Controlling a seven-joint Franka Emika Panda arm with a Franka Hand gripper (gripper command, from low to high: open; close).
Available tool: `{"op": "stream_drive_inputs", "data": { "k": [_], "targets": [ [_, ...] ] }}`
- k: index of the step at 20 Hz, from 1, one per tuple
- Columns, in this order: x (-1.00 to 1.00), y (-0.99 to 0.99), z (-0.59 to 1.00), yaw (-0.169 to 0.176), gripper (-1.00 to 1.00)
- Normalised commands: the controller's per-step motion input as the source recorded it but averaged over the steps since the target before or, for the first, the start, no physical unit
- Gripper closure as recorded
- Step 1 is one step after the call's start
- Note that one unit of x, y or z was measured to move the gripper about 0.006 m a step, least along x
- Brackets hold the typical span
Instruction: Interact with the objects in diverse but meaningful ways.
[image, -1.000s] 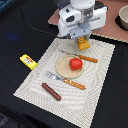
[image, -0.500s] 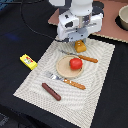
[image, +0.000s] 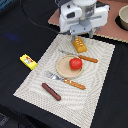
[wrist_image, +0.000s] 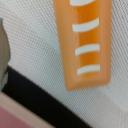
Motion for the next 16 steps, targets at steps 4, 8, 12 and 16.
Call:
{"op": "stream_drive_inputs", "data": {
  "k": [4, 8, 12, 16],
  "targets": [
    [0.61, -0.19, 0.84, -0.006, -1.00],
    [0.52, -0.35, 0.44, 0.028, -1.00],
    [0.36, -0.29, 0.36, 0.093, -1.00],
    [0.21, -0.25, 0.29, 0.152, -1.00]
  ]
}}
